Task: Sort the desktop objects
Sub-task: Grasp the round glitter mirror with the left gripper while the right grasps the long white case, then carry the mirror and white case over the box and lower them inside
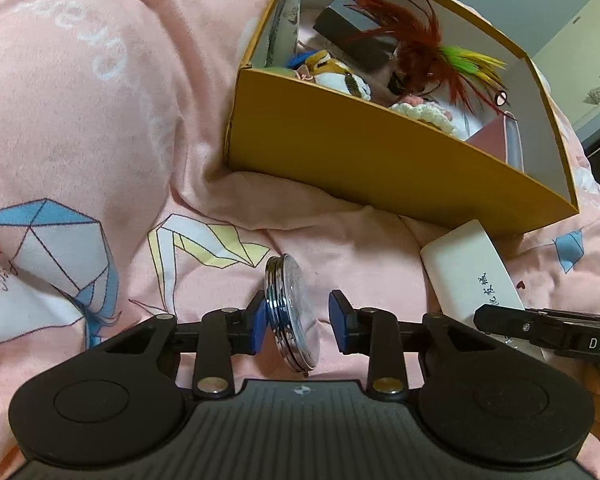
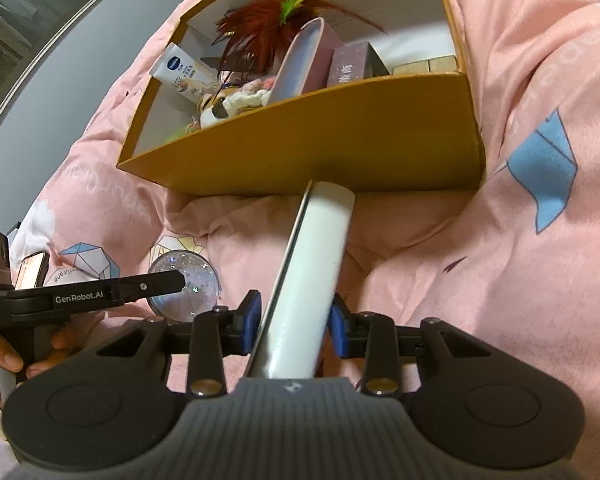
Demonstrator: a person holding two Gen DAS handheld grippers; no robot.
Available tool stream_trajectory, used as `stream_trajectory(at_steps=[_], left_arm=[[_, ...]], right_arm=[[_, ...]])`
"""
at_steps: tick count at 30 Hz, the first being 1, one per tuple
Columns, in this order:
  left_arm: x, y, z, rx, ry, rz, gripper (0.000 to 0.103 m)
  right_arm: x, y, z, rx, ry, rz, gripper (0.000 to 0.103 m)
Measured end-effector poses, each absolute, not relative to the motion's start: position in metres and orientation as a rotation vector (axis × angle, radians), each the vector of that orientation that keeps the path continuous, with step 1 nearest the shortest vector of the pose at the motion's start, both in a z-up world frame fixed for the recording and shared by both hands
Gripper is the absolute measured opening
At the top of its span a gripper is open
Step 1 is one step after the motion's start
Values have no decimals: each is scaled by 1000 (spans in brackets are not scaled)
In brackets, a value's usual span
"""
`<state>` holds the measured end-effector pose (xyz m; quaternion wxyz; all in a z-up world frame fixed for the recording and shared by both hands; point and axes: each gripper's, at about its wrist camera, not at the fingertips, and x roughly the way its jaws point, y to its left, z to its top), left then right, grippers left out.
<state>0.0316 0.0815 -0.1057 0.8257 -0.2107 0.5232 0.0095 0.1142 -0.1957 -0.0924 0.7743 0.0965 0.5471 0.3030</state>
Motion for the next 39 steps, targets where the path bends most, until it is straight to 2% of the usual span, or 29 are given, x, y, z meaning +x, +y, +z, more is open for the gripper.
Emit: stream_trajectory(at_steps=[4, 12, 21, 39], left_arm=[[32, 80, -106, -420, 1104, 36, 20], [31, 75, -98, -397, 1082, 32, 15], [27, 67, -64, -376, 1004, -9, 15], [43, 49, 25, -317, 834, -120, 15]], right_arm=[[115, -196, -93, 206, 1185, 655, 38], [112, -195, -82, 160, 1160, 676, 37], [101, -183, -27, -48, 1006, 789, 31], [84, -155, 62, -696, 592, 904, 31]])
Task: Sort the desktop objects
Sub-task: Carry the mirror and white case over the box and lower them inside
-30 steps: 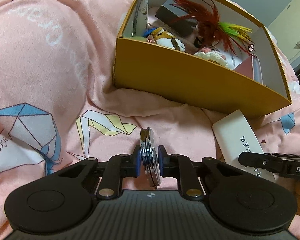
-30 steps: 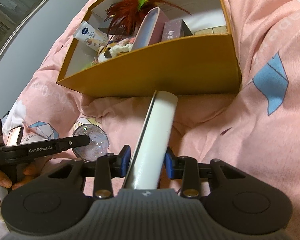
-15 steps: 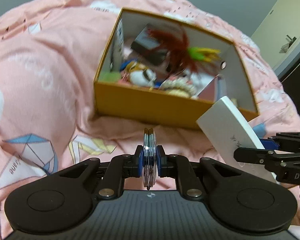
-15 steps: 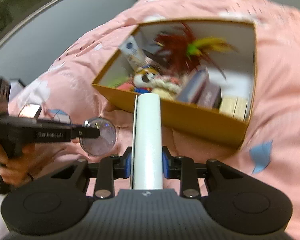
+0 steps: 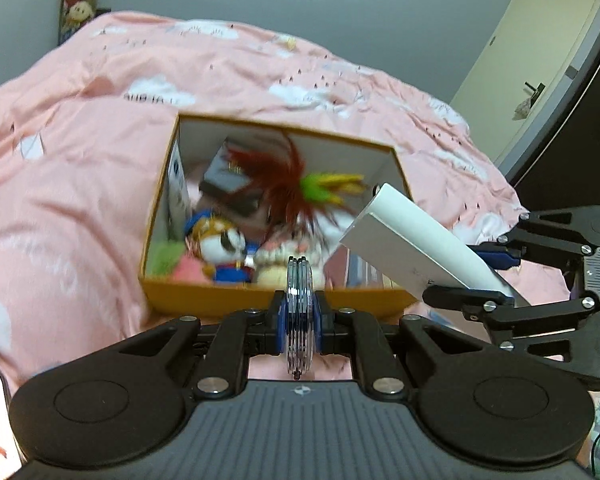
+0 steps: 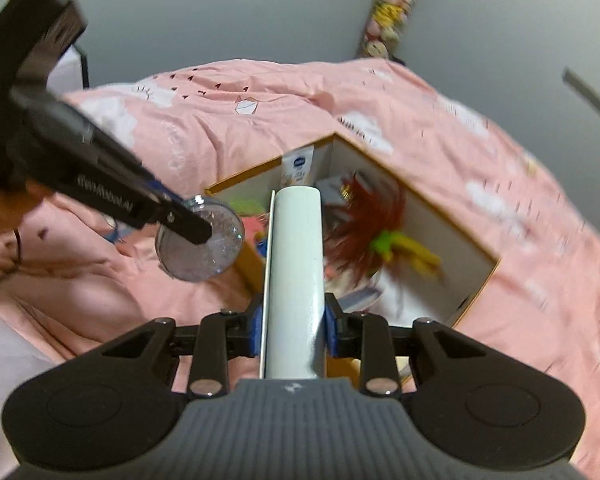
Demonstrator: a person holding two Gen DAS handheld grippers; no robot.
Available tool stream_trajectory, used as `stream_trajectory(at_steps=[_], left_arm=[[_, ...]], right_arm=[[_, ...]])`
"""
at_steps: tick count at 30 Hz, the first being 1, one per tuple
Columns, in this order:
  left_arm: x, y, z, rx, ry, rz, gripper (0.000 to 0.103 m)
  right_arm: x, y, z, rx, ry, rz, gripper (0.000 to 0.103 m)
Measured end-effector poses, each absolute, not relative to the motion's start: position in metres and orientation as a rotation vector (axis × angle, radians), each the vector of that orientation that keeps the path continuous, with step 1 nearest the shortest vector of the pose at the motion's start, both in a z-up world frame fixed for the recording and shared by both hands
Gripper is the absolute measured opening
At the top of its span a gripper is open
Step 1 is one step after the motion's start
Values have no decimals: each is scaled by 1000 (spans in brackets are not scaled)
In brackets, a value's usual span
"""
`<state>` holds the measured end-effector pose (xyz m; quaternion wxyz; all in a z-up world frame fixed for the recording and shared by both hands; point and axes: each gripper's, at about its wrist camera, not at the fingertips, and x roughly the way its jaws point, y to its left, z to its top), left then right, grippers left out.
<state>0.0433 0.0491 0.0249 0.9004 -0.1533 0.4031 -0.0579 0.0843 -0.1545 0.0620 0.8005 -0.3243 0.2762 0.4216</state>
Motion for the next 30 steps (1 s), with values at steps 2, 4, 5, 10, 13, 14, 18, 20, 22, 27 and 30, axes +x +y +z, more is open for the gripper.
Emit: stream_trajectory(at_steps=[2, 4, 5, 10, 13, 14, 18, 20, 22, 27, 30], left_arm=[[50, 52, 30, -304, 821, -106, 15], [57, 55, 33, -299, 810, -94, 15], [61, 57, 35, -299, 806, -90, 15], [80, 64, 33, -296, 812, -64, 15], [89, 67, 30, -301, 827, -67, 15], [92, 67, 28, -304, 832, -68, 15], [102, 69, 21, -322, 848, -77, 15], [105, 68, 18, -329, 854, -85, 15], [109, 68, 16, -333, 859, -93, 15], [114, 73, 11, -352, 867, -93, 15], [117, 77, 8, -366, 871, -90, 15]], right_arm=[[91, -149, 64, -772, 549, 887, 31], [99, -144, 65, -840, 509, 870, 31], [105, -142, 64, -878, 483, 859, 31], [137, -128, 54, -1059, 382, 808, 31], [150, -122, 44, -1208, 349, 840, 31], [153, -120, 39, -1271, 350, 859, 31], [161, -115, 29, -1444, 367, 936, 31], [166, -113, 27, -1501, 379, 983, 31], [171, -109, 24, -1544, 388, 1020, 31], [182, -95, 16, -1604, 427, 1081, 31], [191, -84, 4, -1617, 464, 1116, 31]])
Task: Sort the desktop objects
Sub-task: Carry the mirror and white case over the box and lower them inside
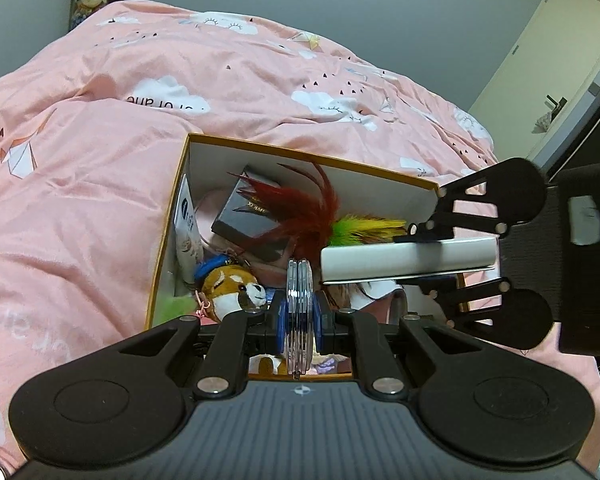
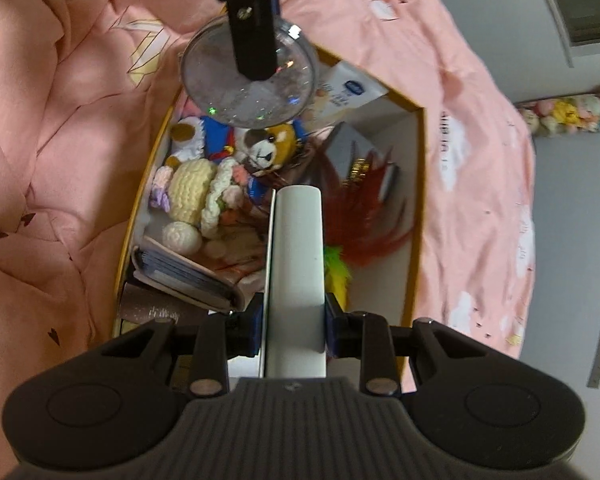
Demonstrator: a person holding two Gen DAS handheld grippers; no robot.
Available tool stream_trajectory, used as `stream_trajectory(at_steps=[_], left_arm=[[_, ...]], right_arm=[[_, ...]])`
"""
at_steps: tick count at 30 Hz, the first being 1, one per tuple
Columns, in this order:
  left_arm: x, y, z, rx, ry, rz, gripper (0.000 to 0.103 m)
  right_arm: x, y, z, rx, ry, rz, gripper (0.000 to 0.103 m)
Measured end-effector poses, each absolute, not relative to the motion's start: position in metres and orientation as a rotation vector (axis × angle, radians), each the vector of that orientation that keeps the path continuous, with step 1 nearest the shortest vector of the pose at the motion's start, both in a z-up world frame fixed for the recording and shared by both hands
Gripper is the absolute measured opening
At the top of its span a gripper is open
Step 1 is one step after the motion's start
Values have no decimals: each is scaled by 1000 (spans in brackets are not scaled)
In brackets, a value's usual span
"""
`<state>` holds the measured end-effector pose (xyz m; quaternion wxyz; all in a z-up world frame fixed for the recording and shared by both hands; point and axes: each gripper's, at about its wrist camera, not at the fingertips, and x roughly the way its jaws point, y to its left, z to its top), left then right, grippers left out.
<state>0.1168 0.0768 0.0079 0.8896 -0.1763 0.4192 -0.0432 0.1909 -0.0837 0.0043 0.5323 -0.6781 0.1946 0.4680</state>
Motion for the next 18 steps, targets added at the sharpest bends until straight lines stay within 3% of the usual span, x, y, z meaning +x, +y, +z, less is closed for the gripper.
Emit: stream_trajectory(at_steps=[18], left_arm=[[139, 79, -9, -395, 916, -118, 15]], right_arm=[[240, -79, -37, -1494, 634, 1092, 32]])
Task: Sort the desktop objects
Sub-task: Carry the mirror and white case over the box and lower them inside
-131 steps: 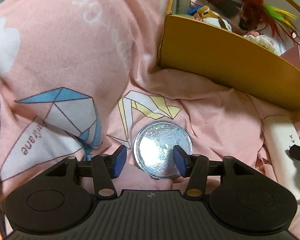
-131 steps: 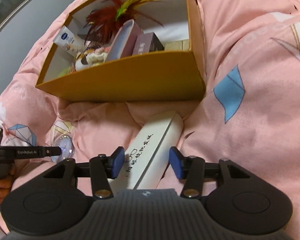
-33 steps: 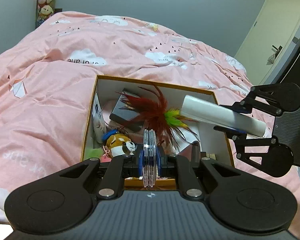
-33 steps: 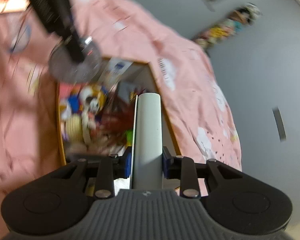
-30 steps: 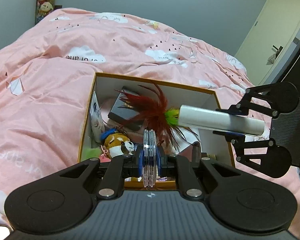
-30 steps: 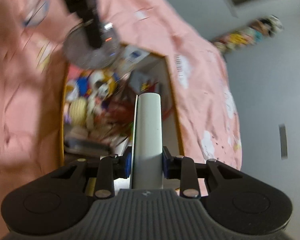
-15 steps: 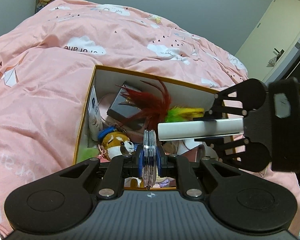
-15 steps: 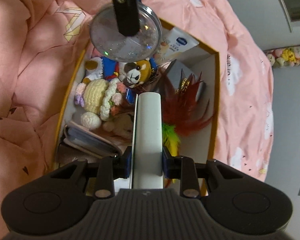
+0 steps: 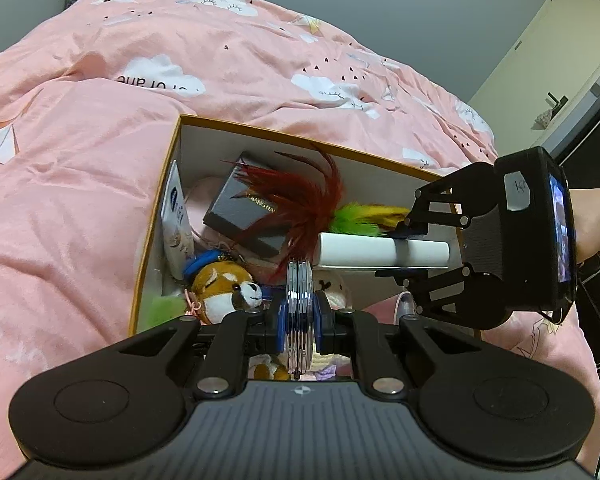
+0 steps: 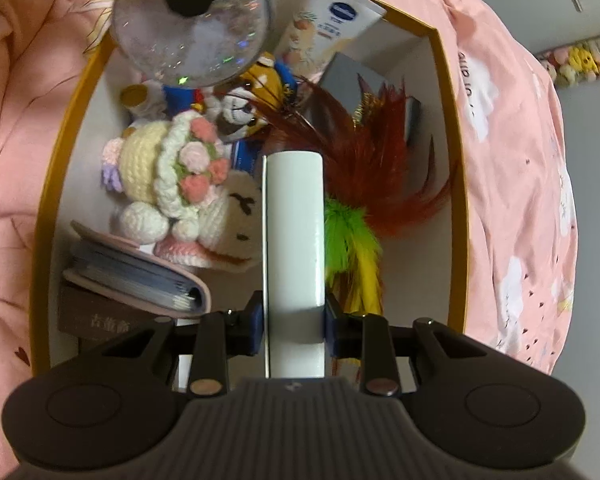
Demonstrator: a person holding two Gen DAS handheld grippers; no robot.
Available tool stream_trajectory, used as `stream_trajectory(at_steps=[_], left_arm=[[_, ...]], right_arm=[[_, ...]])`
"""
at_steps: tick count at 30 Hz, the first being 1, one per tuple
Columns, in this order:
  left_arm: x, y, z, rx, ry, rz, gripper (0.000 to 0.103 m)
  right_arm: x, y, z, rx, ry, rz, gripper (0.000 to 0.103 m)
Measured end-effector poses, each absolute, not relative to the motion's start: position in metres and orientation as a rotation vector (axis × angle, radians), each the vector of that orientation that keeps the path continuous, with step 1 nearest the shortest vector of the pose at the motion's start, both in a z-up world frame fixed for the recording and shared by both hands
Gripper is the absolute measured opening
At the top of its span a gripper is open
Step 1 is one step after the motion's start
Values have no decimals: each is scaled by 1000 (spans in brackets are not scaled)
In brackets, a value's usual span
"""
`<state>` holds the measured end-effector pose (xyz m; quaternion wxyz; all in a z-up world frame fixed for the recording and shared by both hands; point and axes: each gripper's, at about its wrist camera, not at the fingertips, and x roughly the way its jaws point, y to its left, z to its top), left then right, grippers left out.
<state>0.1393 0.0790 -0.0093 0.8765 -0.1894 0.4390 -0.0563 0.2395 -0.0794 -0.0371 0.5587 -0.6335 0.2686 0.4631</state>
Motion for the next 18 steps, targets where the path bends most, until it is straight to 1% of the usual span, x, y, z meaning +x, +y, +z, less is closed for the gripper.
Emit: stream_trajectory(at_steps=[3, 9, 11, 12, 13, 15, 18], left_arm=[[142, 76, -11, -391, 922, -120, 15], [146, 71, -13, -386, 936, -125, 15], [147, 68, -14, -385, 940, -130, 15], [147, 66, -13, -384, 941, -132, 15], [148, 65, -13, -382, 941, -134, 15], [148, 62, -12, -376, 939, -139, 15], [146, 59, -8, -373, 927, -154, 15]], right_arm=[[239, -83, -36, -1479, 613, 1077, 33], [241, -95, -23, -1372, 583, 1024, 32], [241, -99, -23, -1343, 585, 1020, 29], [241, -101, -25, -1329, 587, 1014, 26], [243, -102, -26, -1317, 591, 1010, 19], [241, -103, -28, -1303, 593, 1004, 14], [235, -105, -26, -1274, 575, 991, 12]])
